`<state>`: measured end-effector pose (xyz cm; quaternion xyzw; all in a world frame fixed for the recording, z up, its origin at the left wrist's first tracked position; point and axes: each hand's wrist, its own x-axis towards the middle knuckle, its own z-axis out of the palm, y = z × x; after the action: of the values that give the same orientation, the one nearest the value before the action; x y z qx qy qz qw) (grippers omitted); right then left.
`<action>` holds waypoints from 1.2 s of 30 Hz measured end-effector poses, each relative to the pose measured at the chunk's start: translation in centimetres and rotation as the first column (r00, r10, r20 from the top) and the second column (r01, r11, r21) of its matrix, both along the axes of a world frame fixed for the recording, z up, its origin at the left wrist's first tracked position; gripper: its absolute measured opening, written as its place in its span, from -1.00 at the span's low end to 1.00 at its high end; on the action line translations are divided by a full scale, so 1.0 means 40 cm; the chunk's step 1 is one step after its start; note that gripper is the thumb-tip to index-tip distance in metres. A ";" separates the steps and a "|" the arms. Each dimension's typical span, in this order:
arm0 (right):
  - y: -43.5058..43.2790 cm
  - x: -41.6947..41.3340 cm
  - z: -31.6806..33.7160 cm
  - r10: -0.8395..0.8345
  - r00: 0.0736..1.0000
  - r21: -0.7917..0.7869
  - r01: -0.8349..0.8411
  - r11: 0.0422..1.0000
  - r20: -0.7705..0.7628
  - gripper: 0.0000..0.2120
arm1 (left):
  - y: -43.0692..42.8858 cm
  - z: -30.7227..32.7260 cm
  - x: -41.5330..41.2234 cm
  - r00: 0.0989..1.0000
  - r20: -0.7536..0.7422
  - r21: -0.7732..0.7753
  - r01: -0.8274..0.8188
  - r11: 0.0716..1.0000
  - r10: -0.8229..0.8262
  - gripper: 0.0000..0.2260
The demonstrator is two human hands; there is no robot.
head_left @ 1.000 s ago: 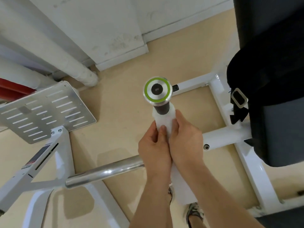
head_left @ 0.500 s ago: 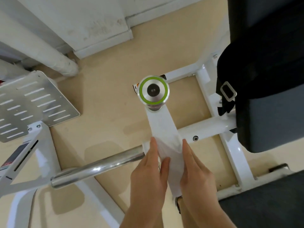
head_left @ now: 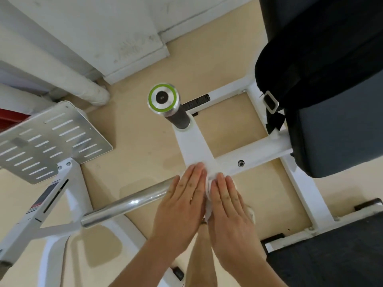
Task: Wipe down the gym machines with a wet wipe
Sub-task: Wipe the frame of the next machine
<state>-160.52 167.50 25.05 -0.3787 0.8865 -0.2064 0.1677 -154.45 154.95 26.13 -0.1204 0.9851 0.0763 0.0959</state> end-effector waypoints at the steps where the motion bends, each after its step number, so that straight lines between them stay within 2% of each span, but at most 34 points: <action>1: -0.019 -0.006 0.003 -0.022 1.000 0.012 0.022 1.000 -0.003 -0.43 | -0.010 -0.001 -0.011 0.997 0.014 -0.017 -0.075 0.997 0.075 -0.50; 3: -0.079 -0.035 0.007 -0.056 0.998 0.009 0.056 0.998 -0.007 -0.45 | -0.046 -0.001 -0.048 0.976 0.032 -0.059 -0.213 0.975 0.215 -0.45; 6: -0.178 -0.106 0.004 -0.025 0.999 0.018 0.025 1.000 -0.031 -0.46 | -0.110 -0.002 -0.112 0.947 -0.019 -0.121 -0.322 0.939 0.322 -0.50; 9: -0.244 -0.153 0.007 -0.003 1.000 0.016 0.003 1.000 0.022 -0.45 | -0.148 0.012 -0.146 0.889 -0.046 -0.098 -0.457 0.884 0.455 -0.55; 13: -0.264 -0.179 0.012 0.024 0.981 -0.047 -0.015 0.999 0.195 -0.38 | -0.168 -0.001 -0.148 0.941 -0.086 0.034 -0.327 0.944 0.329 -0.59; 16: -0.270 -0.226 0.009 -0.008 0.853 -0.203 0.133 0.970 0.522 -0.41 | -0.170 0.007 -0.135 0.860 -0.191 0.307 -0.406 0.861 0.473 -0.63; 19: -0.305 -0.284 0.019 0.034 0.765 -0.316 0.224 0.922 0.643 -0.45 | -0.144 0.011 -0.119 0.826 -0.194 0.421 -0.416 0.806 0.529 -0.58; 22: -0.360 -0.362 0.029 0.028 0.625 -0.209 0.219 0.953 0.780 -0.37 | -0.126 0.005 -0.117 0.789 -0.185 0.497 -0.438 0.749 0.585 -0.54; 24: -0.385 -0.407 0.034 0.050 0.571 -0.127 0.096 0.987 0.819 -0.26 | -0.127 0.005 -0.123 0.776 -0.194 0.499 -0.448 0.741 0.600 -0.55; 25: -0.386 -0.420 0.032 0.060 0.571 -0.100 0.038 0.994 0.819 -0.23 | -0.132 0.007 -0.127 0.771 -0.194 0.504 -0.452 0.736 0.606 -0.56; 27: -0.368 -0.423 0.025 0.061 0.666 -0.093 0.013 0.996 0.743 -0.23 | -0.149 0.012 -0.140 0.748 -0.205 0.522 -0.462 0.717 0.631 -0.61; 30: -0.290 -0.359 0.004 0.017 0.887 -0.137 0.052 0.989 0.462 -0.59 | -0.173 0.018 -0.155 0.685 -0.216 0.559 -0.497 0.664 0.695 -0.79; 31: -0.257 -0.324 0.000 0.003 0.938 -0.114 0.039 0.993 0.347 -0.61 | -0.179 0.017 -0.159 0.672 -0.210 0.573 -0.504 0.646 0.710 -0.81; 34: -0.179 -0.182 0.012 0.051 0.997 0.019 -0.052 0.998 0.049 -0.58 | -0.182 0.012 -0.158 0.688 -0.208 0.560 -0.499 0.662 0.695 -0.80; 36: -0.148 -0.105 0.027 0.086 0.996 0.073 -0.086 0.994 -0.002 -0.52 | -0.163 0.010 -0.148 0.674 -0.186 0.592 -0.504 0.629 0.715 -0.80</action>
<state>-164.74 161.59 26.14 -0.4108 0.8767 -0.1653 0.1879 -160.37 148.43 26.53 -0.4071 0.8241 0.3766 -0.1151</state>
